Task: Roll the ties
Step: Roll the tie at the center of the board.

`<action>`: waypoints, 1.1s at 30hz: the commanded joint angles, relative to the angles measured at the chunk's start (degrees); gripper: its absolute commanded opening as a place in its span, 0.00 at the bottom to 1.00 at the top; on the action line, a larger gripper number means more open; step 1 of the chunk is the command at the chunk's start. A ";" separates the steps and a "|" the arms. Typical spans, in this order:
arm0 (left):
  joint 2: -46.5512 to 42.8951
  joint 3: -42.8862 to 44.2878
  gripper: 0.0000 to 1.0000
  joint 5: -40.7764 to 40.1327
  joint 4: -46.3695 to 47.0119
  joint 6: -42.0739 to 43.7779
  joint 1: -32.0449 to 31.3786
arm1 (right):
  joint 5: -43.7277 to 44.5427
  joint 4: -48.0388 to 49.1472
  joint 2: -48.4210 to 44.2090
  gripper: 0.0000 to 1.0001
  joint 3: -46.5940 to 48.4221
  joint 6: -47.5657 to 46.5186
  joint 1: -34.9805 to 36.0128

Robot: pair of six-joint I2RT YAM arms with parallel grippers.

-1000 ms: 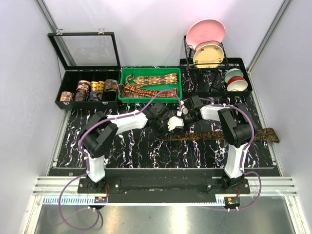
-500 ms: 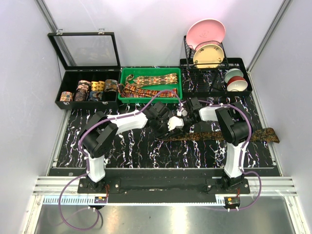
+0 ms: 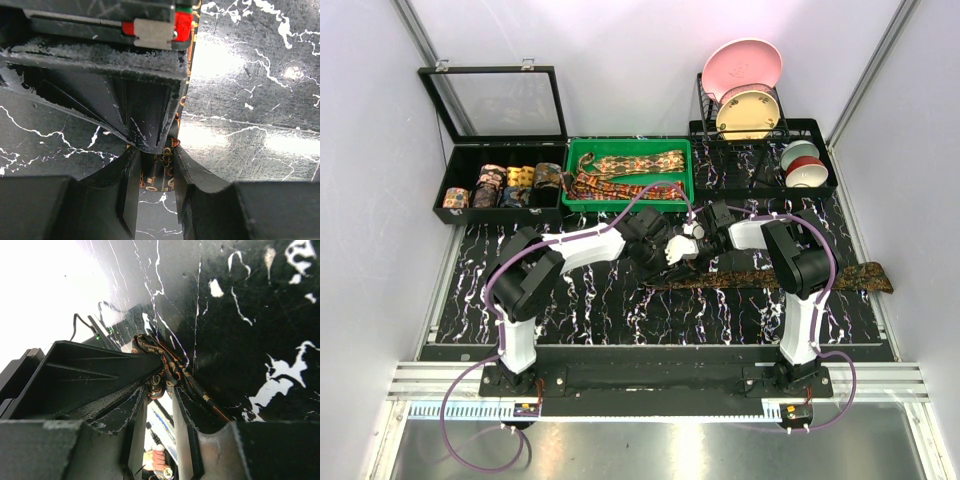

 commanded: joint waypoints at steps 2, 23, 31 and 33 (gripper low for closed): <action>1.07 1.05 0.32 3.44 6.71 -1.64 -1.06 | -0.62 3.25 0.22 0.29 -0.45 0.68 0.94; -7.54 -6.42 0.67 4.40 7.77 -1.11 3.33 | 3.24 -1.23 1.10 0.00 -0.45 -1.25 0.24; -8.33 -13.18 0.70 8.97 17.36 -0.95 5.18 | 5.35 -5.19 1.45 0.00 0.61 -2.83 -0.73; -8.42 -14.24 0.70 9.77 20.07 -0.59 5.36 | 6.05 -5.36 1.28 0.00 0.61 -3.01 -0.73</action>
